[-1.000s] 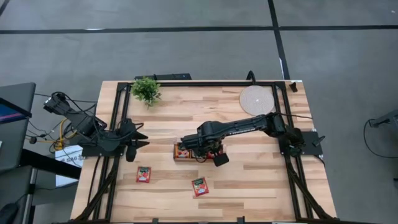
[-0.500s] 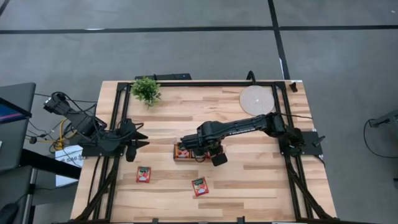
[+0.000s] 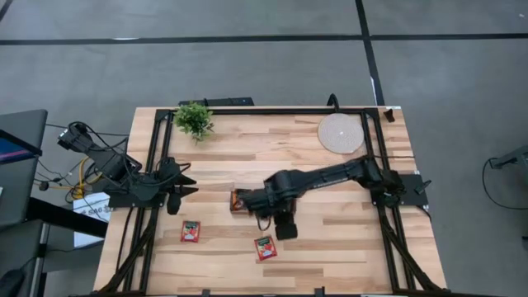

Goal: Pick & Place Tea
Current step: Put the red tea bag into the right section of the wooden organizer

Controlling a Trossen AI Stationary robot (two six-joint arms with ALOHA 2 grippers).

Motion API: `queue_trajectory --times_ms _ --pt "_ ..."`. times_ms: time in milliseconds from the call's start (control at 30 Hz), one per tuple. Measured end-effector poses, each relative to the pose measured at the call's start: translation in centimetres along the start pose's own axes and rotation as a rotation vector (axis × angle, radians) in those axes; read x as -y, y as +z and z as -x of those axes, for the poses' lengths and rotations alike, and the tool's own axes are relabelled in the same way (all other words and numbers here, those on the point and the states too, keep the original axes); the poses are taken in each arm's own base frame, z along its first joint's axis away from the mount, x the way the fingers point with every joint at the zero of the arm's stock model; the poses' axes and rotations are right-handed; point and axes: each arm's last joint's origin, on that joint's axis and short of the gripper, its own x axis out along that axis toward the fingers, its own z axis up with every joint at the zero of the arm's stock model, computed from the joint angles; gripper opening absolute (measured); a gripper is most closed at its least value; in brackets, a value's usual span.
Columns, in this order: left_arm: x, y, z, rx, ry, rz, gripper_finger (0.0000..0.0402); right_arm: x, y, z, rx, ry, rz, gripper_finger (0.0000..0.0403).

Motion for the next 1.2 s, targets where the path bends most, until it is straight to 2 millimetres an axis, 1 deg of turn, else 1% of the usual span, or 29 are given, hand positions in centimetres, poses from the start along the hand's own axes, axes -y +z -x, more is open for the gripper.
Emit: queue_trajectory --times_ms 100,233,300,333,400,500,567,633,700,767,833,900,967,1000,1067,1133,1200 --pt "0.0 0.0 0.0 0.000 0.000 -0.001 0.0126 -3.0 0.2 0.6 0.081 0.013 0.080 0.0111" --pt "0.0 0.0 0.0 0.000 0.000 0.000 0.0126 -7.0 1.0 0.1 0.221 0.038 0.231 0.0111" --pt "0.0 0.0 0.0 0.000 0.000 -0.001 0.0126 -8.0 1.6 -0.3 0.284 0.034 0.269 0.0111" --pt "0.0 0.0 0.0 0.000 0.000 0.000 0.0126 -8.1 1.9 -0.7 0.302 0.029 0.271 0.0111" --pt "0.0 0.0 0.0 0.000 0.000 -0.001 0.0126 -8.0 2.2 -1.4 0.292 0.022 0.241 0.0111" --pt "0.0 0.0 0.0 0.000 0.000 -0.001 0.0126 -6.9 3.5 -2.7 0.311 0.040 0.146 0.0111" --pt "0.0 0.0 0.0 0.000 0.000 -0.001 0.0126 -6.4 3.6 -4.0 0.247 0.034 0.070 0.0111" --pt "0.0 0.0 0.0 -0.004 -0.004 0.000 0.0126 -5.6 4.8 -5.4 0.266 0.058 -0.016 0.0111" --pt "0.0 0.0 0.0 -0.006 -0.006 0.000 0.0126 -5.1 4.7 -6.8 0.188 0.058 -0.086 0.0111" --pt "0.0 0.0 0.0 -0.014 -0.011 0.000 0.0126 -5.0 5.2 -7.9 0.187 0.068 -0.139 0.0111" --pt "0.1 -0.1 -0.1 -0.021 -0.014 -0.003 0.0126 -4.8 5.2 -8.4 0.163 0.057 -0.182 0.0111" --pt "0.1 -0.1 -0.1 -0.023 -0.014 -0.003 0.0126 -4.8 5.6 -8.9 0.183 0.062 -0.220 0.0111" --pt "0.1 -0.1 -0.1 -0.023 -0.016 -0.002 0.0126 -4.4 5.9 -9.5 0.188 0.048 -0.278 0.0111" --pt "0.1 -0.1 -0.1 -0.023 -0.016 -0.003 0.0126 -4.2 5.8 -9.9 0.163 0.037 -0.303 0.0111" --pt "0.1 -0.1 -0.1 -0.023 -0.016 -0.005 0.0126 -4.1 6.3 -10.7 0.175 0.046 -0.346 0.0111" --pt "0.1 -0.1 -0.1 -0.025 -0.015 -0.006 0.0126 -4.1 6.2 -11.4 0.147 0.045 -0.377 0.0111" --pt "0.1 -0.1 -0.1 -0.024 -0.014 -0.008 0.0126 -4.3 6.6 -12.4 0.151 0.064 -0.389 0.0111"
